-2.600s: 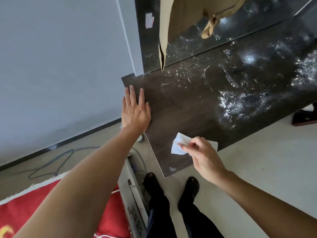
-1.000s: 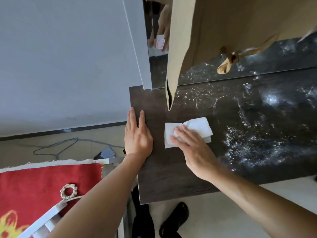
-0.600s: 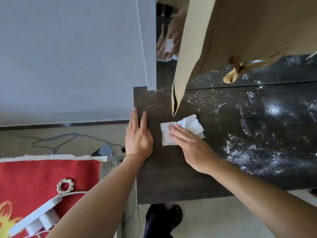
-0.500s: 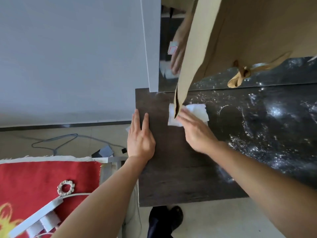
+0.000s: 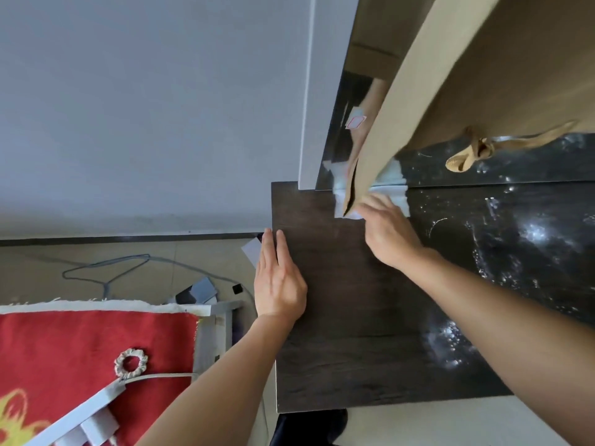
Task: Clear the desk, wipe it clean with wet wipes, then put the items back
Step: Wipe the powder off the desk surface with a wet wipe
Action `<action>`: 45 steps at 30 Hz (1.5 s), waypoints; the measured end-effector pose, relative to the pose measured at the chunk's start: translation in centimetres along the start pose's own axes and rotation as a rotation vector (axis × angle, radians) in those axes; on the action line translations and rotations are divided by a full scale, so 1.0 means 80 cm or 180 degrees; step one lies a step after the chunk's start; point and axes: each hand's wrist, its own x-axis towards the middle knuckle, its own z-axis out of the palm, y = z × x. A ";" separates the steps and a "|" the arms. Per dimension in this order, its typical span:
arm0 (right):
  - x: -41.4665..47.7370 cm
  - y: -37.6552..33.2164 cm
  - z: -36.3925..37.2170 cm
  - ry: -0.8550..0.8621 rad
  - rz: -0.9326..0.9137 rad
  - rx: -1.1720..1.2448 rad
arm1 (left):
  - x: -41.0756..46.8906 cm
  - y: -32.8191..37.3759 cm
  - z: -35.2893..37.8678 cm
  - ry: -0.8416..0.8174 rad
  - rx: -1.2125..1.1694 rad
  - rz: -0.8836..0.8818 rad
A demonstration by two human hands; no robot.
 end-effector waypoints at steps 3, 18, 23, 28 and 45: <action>0.000 -0.021 -0.004 0.0101 0.0264 0.0026 | -0.001 0.001 -0.001 -0.0032 0.0004 -0.0010; -0.105 0.011 0.012 -0.0343 -0.0701 0.0635 | -0.018 0.012 0.000 0.0182 0.0427 -0.0062; -0.036 0.050 0.000 -0.0020 -0.0217 0.0181 | -0.096 0.028 0.024 0.0324 0.0647 -0.0234; -0.039 -0.005 0.033 -0.0495 -0.1164 0.0580 | -0.130 0.032 0.041 0.0584 0.0721 -0.0523; -0.025 0.119 -0.023 -0.0365 -0.0606 0.0392 | -0.123 0.066 0.061 0.0801 0.0792 -0.0974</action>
